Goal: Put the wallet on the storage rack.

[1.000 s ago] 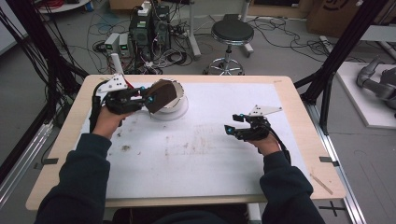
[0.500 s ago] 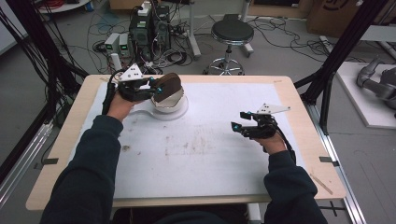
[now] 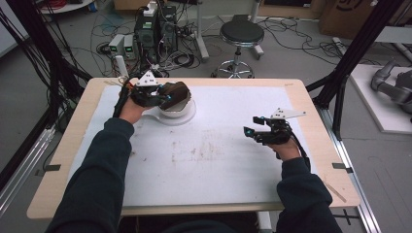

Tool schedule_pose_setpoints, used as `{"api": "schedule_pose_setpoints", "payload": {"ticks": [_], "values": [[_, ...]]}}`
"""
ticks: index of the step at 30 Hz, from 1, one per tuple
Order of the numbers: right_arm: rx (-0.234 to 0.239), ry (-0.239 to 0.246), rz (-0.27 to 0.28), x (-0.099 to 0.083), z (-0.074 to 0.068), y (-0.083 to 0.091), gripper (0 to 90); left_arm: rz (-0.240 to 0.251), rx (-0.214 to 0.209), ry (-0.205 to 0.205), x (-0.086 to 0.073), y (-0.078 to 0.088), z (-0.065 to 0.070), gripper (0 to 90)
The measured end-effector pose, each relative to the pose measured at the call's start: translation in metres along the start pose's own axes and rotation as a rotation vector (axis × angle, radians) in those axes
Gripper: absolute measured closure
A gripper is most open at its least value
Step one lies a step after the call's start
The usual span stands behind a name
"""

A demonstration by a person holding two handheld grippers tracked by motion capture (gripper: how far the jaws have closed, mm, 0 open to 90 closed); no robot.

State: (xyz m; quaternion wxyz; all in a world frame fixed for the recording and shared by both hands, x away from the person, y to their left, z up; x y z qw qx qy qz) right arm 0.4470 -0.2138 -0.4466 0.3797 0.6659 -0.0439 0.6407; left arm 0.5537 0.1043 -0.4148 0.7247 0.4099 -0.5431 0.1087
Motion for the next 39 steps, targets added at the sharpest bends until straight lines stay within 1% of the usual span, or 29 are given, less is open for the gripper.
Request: {"api": "schedule_pose_setpoints", "payload": {"ticks": [1,2,3,4,6,8,9,10,11,12,13,14,15,16,17,18,20,22,23,24,25,26,27,28,30,32,35,37,39], "values": [[0.002,0.001,-0.001,0.0,-0.001,0.0,31.2,-0.009,0.015,0.005,-0.002,-0.002,-0.002,61.0],[0.003,0.001,-0.001,0.0,-0.001,0.0,31.1,-0.011,0.027,0.03,-0.003,-0.004,-0.004,57.9],[0.003,0.003,-0.001,0.0,-0.001,0.0,31.2,-0.012,0.042,0.059,-0.003,-0.005,-0.006,51.7],[0.004,0.005,-0.001,0.0,-0.002,0.0,31.2,-0.005,0.046,0.083,-0.002,-0.005,-0.007,45.9],[0.001,0.005,0.002,0.001,-0.001,0.001,31.1,0.001,0.057,0.086,-0.001,-0.002,-0.009,44.8],[0.001,-0.001,-0.001,0.0,-0.001,0.001,31.1,0.014,0.078,0.115,0.002,0.003,-0.013,39.4],[-0.001,0.0,0.002,0.001,-0.001,0.002,31.1,0.034,0.08,0.134,0.004,0.007,-0.015,38.1],[0.0,0.0,0.001,0.001,-0.001,0.002,31.1,0.052,0.081,0.151,0.005,0.011,-0.017,38.1],[-0.002,0.001,0.003,0.001,-0.001,0.002,31.2,0.06,0.093,0.163,0.005,0.015,-0.02,38.1],[-0.003,0.002,0.003,0.001,-0.001,0.002,31.2,0.064,0.093,0.172,0.004,0.018,-0.021,38.4],[-0.003,0.001,0.004,0.001,-0.001,0.002,31.2,0.055,0.078,0.173,0.001,0.019,-0.02,42.4],[-0.002,-0.002,0.005,0.002,-0.001,0.002,31.2,0.033,0.058,0.166,-0.003,0.02,-0.018,48.6],[-0.004,-0.004,0.004,0.002,-0.001,0.002,31.2,0.007,0.037,0.147,-0.007,0.019,-0.015,56.7],[-0.006,0.0,0.005,0.002,-0.001,0.002,31.1,-0.014,0.034,0.143,-0.011,0.017,-0.014,59.3],[-0.001,-0.001,0.002,0.002,-0.002,0.001,31.2,-0.035,0.045,0.139,-0.013,0.016,-0.014,60.0],[-0.001,-0.001,-0.001,0.001,-0.002,0.001,31.2,-0.039,0.053,0.134,-0.014,0.016,-0.013,60.6],[-0.001,0.0,-0.004,0.001,-0.003,0.001,31.2,-0.045,0.086,0.129,-0.013,0.014,-0.014,63.0],[-0.001,-0.001,-0.006,0.001,-0.003,0.001,31.2,-0.052,0.127,0.097,-0.01,0.014,-0.015,63.4],[-0.001,-0.004,-0.007,0.001,-0.003,0.0,31.2,-0.05,0.155,0.071,-0.009,0.013,-0.016,62.5],[-0.002,0.0,-0.007,0.0,-0.002,0.0,31.2,-0.041,0.185,0.061,-0.008,0.013,-0.018,59.6],[0.002,-0.001,-0.008,0.0,-0.003,0.0,31.1,-0.038,0.195,0.065,-0.007,0.011,-0.018,55.0],[0.002,-0.003,-0.011,0.0,-0.003,-0.001,31.1,-0.055,0.179,0.077,-0.01,0.007,-0.016,52.2],[0.004,0.002,-0.009,-0.001,-0.003,-0.001,31.2,-0.082,0.184,0.066,-0.014,0.004,-0.015,49.6],[0.004,-0.001,-0.012,-0.001,-0.003,-0.001,31.2,-0.092,0.184,0.072,-0.016,0.003,-0.014,45.7],[0.003,-0.002,-0.01,-0.001,-0.003,0.0,31.2,-0.057,0.165,0.122,-0.013,0.006,-0.014,46.2],[0.001,-0.008,-0.004,0.0,-0.002,0.001,31.1,-0.007,0.17,0.159,-0.007,0.014,-0.017,40.6],[-0.004,-0.009,-0.003,-0.001,0.0,0.001,31.2,0.075,0.16,0.223,0.002,0.03,-0.017,38.1],[-0.008,-0.006,0.001,0.0,0.0,0.001,31.2,0.15,0.128,0.277,0.007,0.043,-0.013,38.1],[-0.02,-0.007,0.0,0.0,0.002,0.003,30.6,0.213,0.087,0.322,0.007,0.056,-0.006,36.8]]}}
Point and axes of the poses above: each handheld gripper's, and its own axes: y roughly backward along the jaws, x roughly out of its top, z roughly to its right, the point moved 10 cm from there along -y, roughly forward along the jaws, and after that the axes turned 15 degrees about y, right-handed, at the moved point
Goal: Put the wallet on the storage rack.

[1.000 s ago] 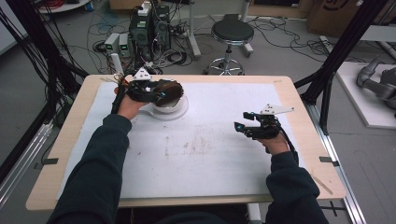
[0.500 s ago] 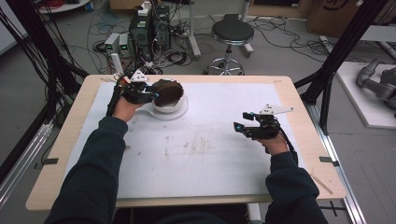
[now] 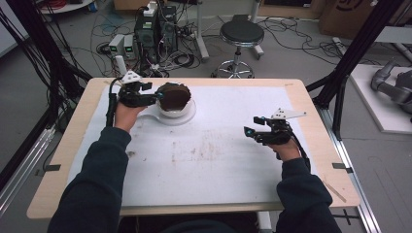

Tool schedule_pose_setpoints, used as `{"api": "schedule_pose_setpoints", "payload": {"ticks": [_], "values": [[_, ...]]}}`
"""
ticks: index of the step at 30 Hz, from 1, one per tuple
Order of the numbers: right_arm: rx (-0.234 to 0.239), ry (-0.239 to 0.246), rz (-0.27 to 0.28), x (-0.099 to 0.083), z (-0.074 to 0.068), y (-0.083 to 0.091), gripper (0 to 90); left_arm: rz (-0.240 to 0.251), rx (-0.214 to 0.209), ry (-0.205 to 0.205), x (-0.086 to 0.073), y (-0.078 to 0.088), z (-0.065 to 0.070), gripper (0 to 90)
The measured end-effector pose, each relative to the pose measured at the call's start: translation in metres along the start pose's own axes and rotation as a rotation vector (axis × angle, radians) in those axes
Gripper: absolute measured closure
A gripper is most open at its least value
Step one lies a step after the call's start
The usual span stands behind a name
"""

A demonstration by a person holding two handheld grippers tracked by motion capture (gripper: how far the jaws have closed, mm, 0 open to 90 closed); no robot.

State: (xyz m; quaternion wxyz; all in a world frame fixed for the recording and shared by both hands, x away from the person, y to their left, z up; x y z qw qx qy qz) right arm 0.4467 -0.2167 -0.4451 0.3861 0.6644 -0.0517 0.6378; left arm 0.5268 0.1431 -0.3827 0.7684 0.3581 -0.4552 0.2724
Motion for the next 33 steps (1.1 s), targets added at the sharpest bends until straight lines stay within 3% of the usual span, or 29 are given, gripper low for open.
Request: {"api": "schedule_pose_setpoints", "payload": {"ticks": [3,6,9,14,22,28,33], "values": [[-0.038,-0.012,0.001,0.001,0.005,0.003,24.8,0.041,-0.036,0.023,-0.012,0.019,0.008,31.8],[-0.113,0.001,-0.008,0.002,0.014,0.007,21.8,0.093,-0.075,0.041,-0.021,0.039,0.012,29.7],[-0.19,0.034,-0.048,0.0,0.021,0.013,21.4,0.123,-0.069,0.036,-0.033,0.058,0.011,20.3],[-0.255,0.089,-0.118,-0.005,0.026,0.02,21.4,0.144,-0.047,0.04,-0.052,0.082,0.006,19.8],[-0.236,0.064,-0.118,-0.015,0.028,0.028,20.9,0.171,-0.015,0.085,-0.066,0.108,-0.007,19.8],[-0.23,0.052,-0.143,-0.025,0.027,0.031,20.9,0.167,-0.023,0.112,-0.072,0.107,-0.009,19.8],[-0.244,0.064,-0.13,-0.025,0.023,0.034,20.9,0.159,-0.04,0.115,-0.077,0.103,-0.006,21.2]]}}
Point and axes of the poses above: each handheld gripper's, and its own axes: y roughly backward along the jaws, x roughly out of its top, z roughly to its right, the point moved 10 cm from there along -y, roughly forward along the jaws, and after that the axes turned 15 degrees about y, right-handed, at the moved point
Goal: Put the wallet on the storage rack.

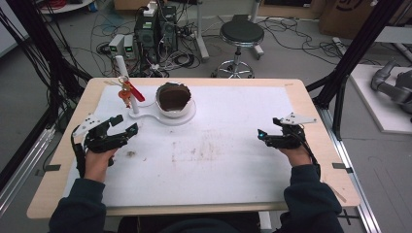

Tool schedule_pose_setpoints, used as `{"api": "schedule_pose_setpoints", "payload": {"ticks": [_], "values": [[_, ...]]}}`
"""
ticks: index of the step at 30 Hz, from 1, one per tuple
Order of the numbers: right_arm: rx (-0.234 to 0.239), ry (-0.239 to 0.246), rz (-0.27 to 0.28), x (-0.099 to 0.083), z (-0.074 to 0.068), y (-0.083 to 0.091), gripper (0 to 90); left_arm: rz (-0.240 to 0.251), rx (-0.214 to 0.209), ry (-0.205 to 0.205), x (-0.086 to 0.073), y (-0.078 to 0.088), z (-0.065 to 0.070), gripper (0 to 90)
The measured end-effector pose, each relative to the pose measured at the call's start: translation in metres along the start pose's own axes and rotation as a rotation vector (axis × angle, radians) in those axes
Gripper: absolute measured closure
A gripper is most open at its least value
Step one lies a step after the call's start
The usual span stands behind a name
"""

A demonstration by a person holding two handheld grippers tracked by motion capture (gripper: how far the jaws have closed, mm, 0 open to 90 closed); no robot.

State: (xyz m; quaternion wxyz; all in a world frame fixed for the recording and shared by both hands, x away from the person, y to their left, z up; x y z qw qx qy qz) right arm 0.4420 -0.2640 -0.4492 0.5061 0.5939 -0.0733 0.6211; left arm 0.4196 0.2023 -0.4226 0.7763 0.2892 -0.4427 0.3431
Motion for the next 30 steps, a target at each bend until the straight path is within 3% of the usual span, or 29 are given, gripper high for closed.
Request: {"api": "schedule_pose_setpoints", "payload": {"ticks": [9,30], "values": [[-0.001,-0.005,-0.008,-0.0024,-0.0061,0.0036,20.9,-0.004,-0.007,-0.017,-0.0015,-0.0051,0.0036,21.4],[0.017,-0.037,-0.003,-0.0075,-0.0063,0.0032,21.0,-0.007,0.002,-0.006,-0.0029,-0.0087,0.0005,21.4]]}}
Point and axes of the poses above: each handheld gripper's, and its own axes: y roughly backward along the jaws, x roughly out of its top, z roughly to its right, the point moved 10 cm from there along -y, roughly forward along the jaws, and after that the axes turned 15 degrees about y, right-handed, at the moved point
